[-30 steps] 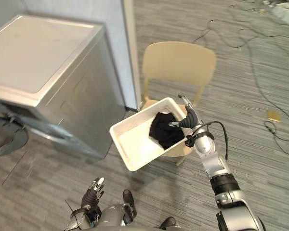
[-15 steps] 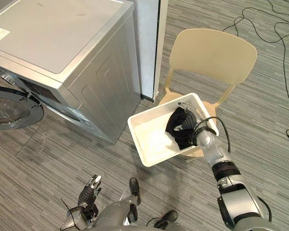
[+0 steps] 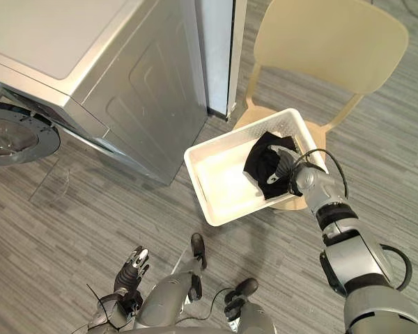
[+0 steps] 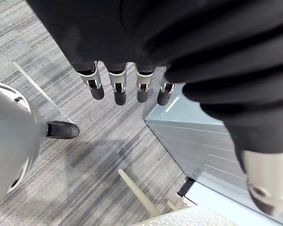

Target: Pick up the laundry basket with both hands and put the clothes into the washing machine.

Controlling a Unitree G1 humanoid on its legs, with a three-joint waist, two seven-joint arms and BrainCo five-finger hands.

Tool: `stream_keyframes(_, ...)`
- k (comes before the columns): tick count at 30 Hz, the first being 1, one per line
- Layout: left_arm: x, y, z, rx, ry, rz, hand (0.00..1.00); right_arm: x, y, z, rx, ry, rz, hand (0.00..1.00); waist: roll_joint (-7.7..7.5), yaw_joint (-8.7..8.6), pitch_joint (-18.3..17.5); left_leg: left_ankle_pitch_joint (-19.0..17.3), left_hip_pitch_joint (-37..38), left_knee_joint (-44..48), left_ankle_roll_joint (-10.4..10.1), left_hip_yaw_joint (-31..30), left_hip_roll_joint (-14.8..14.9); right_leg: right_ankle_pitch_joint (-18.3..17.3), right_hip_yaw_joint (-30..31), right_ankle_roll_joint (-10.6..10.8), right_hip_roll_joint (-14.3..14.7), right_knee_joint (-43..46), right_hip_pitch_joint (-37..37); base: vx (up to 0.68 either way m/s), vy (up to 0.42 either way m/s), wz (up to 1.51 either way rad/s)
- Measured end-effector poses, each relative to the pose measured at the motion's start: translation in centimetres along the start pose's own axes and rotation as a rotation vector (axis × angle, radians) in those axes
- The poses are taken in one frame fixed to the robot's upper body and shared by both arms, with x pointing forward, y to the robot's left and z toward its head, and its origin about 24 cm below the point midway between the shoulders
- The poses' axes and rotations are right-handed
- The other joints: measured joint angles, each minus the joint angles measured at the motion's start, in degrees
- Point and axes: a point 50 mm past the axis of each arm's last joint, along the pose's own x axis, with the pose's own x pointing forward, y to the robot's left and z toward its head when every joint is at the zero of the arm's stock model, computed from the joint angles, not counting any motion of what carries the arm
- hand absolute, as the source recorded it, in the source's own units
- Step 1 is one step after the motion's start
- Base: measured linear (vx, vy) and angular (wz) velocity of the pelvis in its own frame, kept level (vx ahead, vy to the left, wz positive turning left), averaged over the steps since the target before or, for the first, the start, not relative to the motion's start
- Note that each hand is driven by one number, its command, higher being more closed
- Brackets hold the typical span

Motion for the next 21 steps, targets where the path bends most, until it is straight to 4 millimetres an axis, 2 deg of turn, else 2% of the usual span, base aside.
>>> stream_keyframes(3, 0.3, -0.5, 0.5, -0.049, -0.027, -0.008, 0.0, 0.5, -2.0, 1.5, -0.034, -0.023, -0.04, 0.0, 0.43, 0.49, 2.12, 0.01, -0.94, 0.08, 0.0, 0.21, 0.27, 0.07, 0.21, -0.11, 0.17, -0.08, -0.97, 0.05, -0.032, -0.05)
stream_keyframes(6, 0.5, -1.2, 1.2, -0.104, -0.067, -0.023, 0.0, 0.6, -2.6, 1.6, -0.066, -0.006, -0.047, 0.0, 0.54, 1.86, 2.69, 0.01, -2.41, 0.16, -0.01, 0.62, 0.56, 0.06, 0.35, -0.32, 0.35, -0.1, -2.56, 0.08, -0.037, -0.06)
stream_keyframes(10, 0.6, -1.8, 2.3, -0.186, -0.121, -0.04, 0.0, 0.9, -3.8, 2.9, -0.143, -0.018, -0.076, 0.0, 1.14, 1.96, 5.28, 0.01, -3.75, 0.91, -0.01, 0.86, 0.84, -0.1, 0.3, -0.58, 0.4, 0.03, -3.61, 0.09, -0.031, -0.03)
stream_keyframes(13, 0.9, -2.6, 3.2, -0.253, -0.163, -0.062, 0.0, 1.0, -4.9, 3.5, -0.242, -0.004, -0.105, 0.0, 1.98, 2.09, 6.2, 0.2, -5.58, 1.02, -0.25, 0.92, 1.03, -0.19, 0.31, -0.73, 0.43, 0.34, -5.48, 0.08, -0.013, -0.02)
stream_keyframes(15, 0.9, -3.5, 4.1, -0.33, -0.206, -0.094, 0.0, 0.9, -6.4, 3.4, -0.319, 0.029, -0.13, 0.0, 3.36, 2.49, 7.38, 0.39, -6.93, 1.03, 0.0, 0.95, 1.13, -0.28, 0.21, -0.89, 0.36, 0.85, -6.93, 0.09, 0.007, -0.01)
stream_keyframes(18, 0.8, -4.2, 5.0, -0.39, -0.247, -0.122, 0.0, 0.5, -8.5, 3.2, -0.373, 0.062, -0.179, 0.0, 4.56, 3.09, 8.23, 0.7, -9.09, 1.06, 0.22, 1.42, 1.47, -0.55, 0.13, -1.32, 0.38, 1.65, -9.32, 0.08, 0.007, -0.04)
stream_keyframes(21, 0.8, -4.6, 5.4, -0.409, -0.265, -0.141, 0.0, 0.4, -9.6, 3.8, -0.419, 0.062, -0.213, 0.0, 4.66, 3.11, 8.36, 0.91, -10.18, 1.07, 0.53, 2.38, 1.94, -0.98, 0.24, -1.94, 0.17, 3.07, -11.11, 0.09, 0.007, -0.1)
